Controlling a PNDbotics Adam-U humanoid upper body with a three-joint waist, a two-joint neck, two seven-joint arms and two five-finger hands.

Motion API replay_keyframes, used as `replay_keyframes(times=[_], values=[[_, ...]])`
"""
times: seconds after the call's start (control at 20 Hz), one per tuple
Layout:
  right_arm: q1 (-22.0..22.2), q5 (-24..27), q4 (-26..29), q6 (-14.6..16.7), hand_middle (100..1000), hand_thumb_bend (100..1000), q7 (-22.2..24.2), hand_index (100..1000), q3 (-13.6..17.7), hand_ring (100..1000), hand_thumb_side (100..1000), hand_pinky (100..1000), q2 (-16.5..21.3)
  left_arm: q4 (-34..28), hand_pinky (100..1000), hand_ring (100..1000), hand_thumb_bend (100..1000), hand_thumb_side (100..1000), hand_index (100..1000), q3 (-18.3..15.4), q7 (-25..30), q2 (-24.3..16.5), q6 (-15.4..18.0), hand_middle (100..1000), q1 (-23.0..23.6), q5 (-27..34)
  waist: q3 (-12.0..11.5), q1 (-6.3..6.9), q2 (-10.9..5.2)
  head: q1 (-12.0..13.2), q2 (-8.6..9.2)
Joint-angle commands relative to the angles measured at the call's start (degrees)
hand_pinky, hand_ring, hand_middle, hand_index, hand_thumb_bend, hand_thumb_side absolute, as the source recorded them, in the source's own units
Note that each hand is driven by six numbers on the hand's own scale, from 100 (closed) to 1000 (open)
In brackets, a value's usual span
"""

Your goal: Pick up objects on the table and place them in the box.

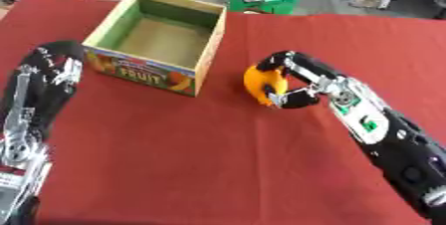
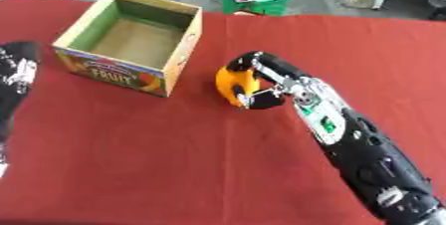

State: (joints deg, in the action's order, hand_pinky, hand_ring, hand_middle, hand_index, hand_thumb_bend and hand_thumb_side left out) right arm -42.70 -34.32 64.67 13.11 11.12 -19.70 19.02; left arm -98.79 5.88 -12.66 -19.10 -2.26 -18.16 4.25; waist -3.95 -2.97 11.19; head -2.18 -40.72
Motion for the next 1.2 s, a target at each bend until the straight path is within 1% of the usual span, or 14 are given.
replay_keyframes(times=[0.05, 0.1, 0.15, 0.2, 0.25, 0.3, 0.35, 0.4, 0.45, 0.5, 0.6, 0.8, 1.2], values=[[-1.04, -2.56, -0.18, 0.00, 522, 100, -2.01, 675, 0.84, 587, 100, 447, 0.40, -1.05, 875, 920, 235, 465, 727, 0.04, 0.15, -0.41, 0.01, 734, -0.76, 0.19, -0.12, 0.27, -0.71, -0.10, 0.19], [-1.19, -3.50, -0.02, -0.42, 457, 100, -3.90, 596, 1.39, 534, 100, 385, 0.48, -1.05, 875, 920, 235, 465, 727, 0.04, 0.14, -0.41, 0.00, 734, -0.78, 0.21, -0.18, 0.28, -0.72, -0.09, 0.20], [-1.21, -4.39, -0.05, -0.86, 446, 100, -5.86, 581, 1.66, 527, 100, 374, 0.45, -1.07, 875, 920, 235, 465, 727, 0.03, 0.13, -0.41, -0.01, 734, -0.80, 0.21, -0.23, 0.28, -0.71, -0.11, 0.22], [-1.22, -4.99, -0.30, -1.22, 336, 100, -7.55, 461, 1.85, 461, 100, 276, 0.38, -1.09, 875, 920, 235, 465, 727, 0.03, 0.13, -0.42, -0.02, 733, -0.82, 0.23, -0.26, 0.29, -0.72, -0.12, 0.21], [-1.24, -5.32, -0.68, -1.48, 336, 100, -9.04, 461, 2.01, 461, 100, 276, 0.31, -1.10, 875, 920, 235, 465, 727, 0.04, 0.13, -0.43, -0.02, 733, -0.84, 0.25, -0.28, 0.29, -0.72, -0.13, 0.19], [-1.30, -5.53, -1.05, -1.66, 242, 100, -10.43, 362, 2.24, 418, 100, 226, 0.28, -1.12, 875, 920, 236, 465, 727, 0.04, 0.14, -0.43, -0.02, 733, -0.85, 0.26, -0.30, 0.28, -0.73, -0.13, 0.19], [-1.35, -5.65, -1.37, -1.82, 234, 100, -11.79, 352, 2.47, 414, 100, 223, 0.28, -1.13, 875, 920, 235, 465, 727, 0.03, 0.14, -0.43, -0.03, 733, -0.85, 0.26, -0.33, 0.27, -0.74, -0.14, 0.20], [-1.39, -5.72, -1.68, -1.87, 204, 100, -12.91, 281, 2.62, 402, 100, 227, 0.30, -1.13, 875, 920, 236, 464, 727, 0.03, 0.14, -0.43, -0.03, 733, -0.85, 0.27, -0.35, 0.25, -0.74, -0.13, 0.21], [-1.44, -5.70, -1.98, -1.82, 202, 100, -13.78, 268, 2.75, 400, 100, 227, 0.35, -1.13, 875, 920, 236, 464, 727, 0.03, 0.13, -0.43, -0.04, 733, -0.85, 0.27, -0.36, 0.22, -0.75, -0.14, 0.21], [-1.56, -5.60, -2.26, -1.77, 182, 100, -14.56, 198, 2.94, 383, 100, 221, 0.45, -1.14, 875, 920, 236, 464, 727, 0.04, 0.13, -0.43, -0.04, 733, -0.85, 0.28, -0.37, 0.18, -0.76, -0.15, 0.23], [-1.76, -5.07, -2.89, -1.78, 160, 100, -15.75, 179, 3.37, 365, 100, 209, 0.56, -1.16, 875, 920, 237, 464, 727, 0.04, 0.15, -0.41, -0.02, 733, -0.89, 0.30, -0.42, 0.13, -0.78, -0.18, 0.29], [-2.38, -2.92, -3.30, -2.30, 151, 100, -17.42, 173, 4.38, 361, 100, 202, 1.03, -1.23, 875, 919, 238, 463, 727, 0.09, 0.20, -0.40, 0.00, 732, -0.93, 0.31, -0.62, 0.06, -0.81, -0.21, 0.36], [-6.25, 0.99, -0.68, -4.07, 149, 100, -18.65, 172, 6.44, 358, 100, 206, 3.36, -1.42, 875, 920, 238, 464, 726, 1.08, 1.10, -0.03, -0.07, 732, -1.50, 0.48, -2.21, -0.41, -0.89, -0.41, 0.55]])
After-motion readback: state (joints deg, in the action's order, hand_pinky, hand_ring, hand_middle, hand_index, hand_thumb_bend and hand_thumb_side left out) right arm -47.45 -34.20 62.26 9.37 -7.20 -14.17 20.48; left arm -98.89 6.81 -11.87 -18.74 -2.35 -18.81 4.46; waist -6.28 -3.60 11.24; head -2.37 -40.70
